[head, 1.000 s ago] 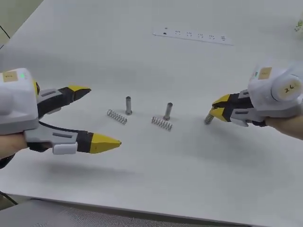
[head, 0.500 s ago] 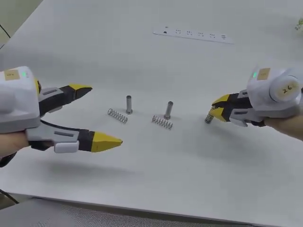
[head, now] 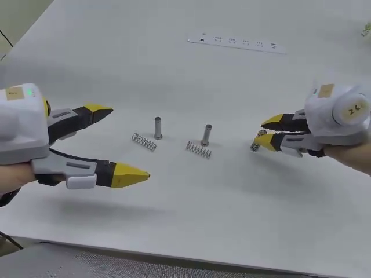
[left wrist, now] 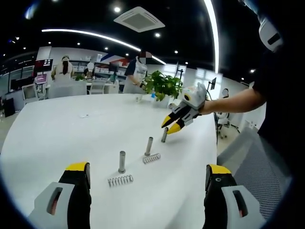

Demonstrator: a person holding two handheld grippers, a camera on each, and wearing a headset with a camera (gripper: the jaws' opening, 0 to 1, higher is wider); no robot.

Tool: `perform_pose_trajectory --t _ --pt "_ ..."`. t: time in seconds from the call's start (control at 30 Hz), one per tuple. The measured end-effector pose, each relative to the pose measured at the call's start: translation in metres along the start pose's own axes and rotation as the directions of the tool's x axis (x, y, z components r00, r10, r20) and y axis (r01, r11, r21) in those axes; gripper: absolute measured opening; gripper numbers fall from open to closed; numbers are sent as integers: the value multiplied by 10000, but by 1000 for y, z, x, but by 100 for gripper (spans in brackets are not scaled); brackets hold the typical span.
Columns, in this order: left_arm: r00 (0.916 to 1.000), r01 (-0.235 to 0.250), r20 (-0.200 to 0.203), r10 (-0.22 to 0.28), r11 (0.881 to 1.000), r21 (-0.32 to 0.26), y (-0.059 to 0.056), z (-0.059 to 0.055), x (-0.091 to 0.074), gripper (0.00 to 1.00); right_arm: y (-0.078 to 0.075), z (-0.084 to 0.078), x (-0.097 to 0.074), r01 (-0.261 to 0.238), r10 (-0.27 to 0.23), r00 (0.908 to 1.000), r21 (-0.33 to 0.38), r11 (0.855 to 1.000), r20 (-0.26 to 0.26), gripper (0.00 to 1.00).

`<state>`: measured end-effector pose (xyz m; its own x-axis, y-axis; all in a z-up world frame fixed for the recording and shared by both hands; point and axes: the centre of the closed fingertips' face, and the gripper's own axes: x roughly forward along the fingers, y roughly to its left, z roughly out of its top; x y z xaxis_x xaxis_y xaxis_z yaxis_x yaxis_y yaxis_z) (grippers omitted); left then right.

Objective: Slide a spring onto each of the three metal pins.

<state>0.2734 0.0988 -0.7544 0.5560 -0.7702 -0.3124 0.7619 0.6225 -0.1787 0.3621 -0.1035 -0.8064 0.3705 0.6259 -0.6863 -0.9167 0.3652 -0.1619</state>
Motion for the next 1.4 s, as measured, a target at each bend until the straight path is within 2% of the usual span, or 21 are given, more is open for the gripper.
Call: perform_pose_trajectory --t 0.27,0.37,0.5,0.7,0.87,1.1,1.4 --pt "10000 -20 24 20 10000 -20 1 2 0 98 -1 0 -6 119 -168 9986 961 9953 503 24" --pt "10000 -22 18 22 10000 -23 0 2 1 98 -2 0 -9 106 -260 9962 1813 9834 827 26" --pt "10000 -2 -20 2 10000 34 0 2 1 98 -1 -3 -13 241 -483 9933 2211 9749 1046 30" --pt "10000 -4 -9 4 10000 43 1 4 1 98 2 -10 -19 185 -658 9879 3150 9489 1402 30" --pt "10000 7 -55 -6 10000 78 1 4 2 98 8 -13 -24 278 -818 9856 3353 9417 1480 33" --pt "10000 37 -33 -37 10000 38 0 4 3 98 21 -18 -31 280 -888 9837 3549 9345 1562 32" --pt "10000 -7 -63 7 10000 -29 0 0 0 98 42 -26 -31 -3 -645 9854 3809 9246 1574 31"
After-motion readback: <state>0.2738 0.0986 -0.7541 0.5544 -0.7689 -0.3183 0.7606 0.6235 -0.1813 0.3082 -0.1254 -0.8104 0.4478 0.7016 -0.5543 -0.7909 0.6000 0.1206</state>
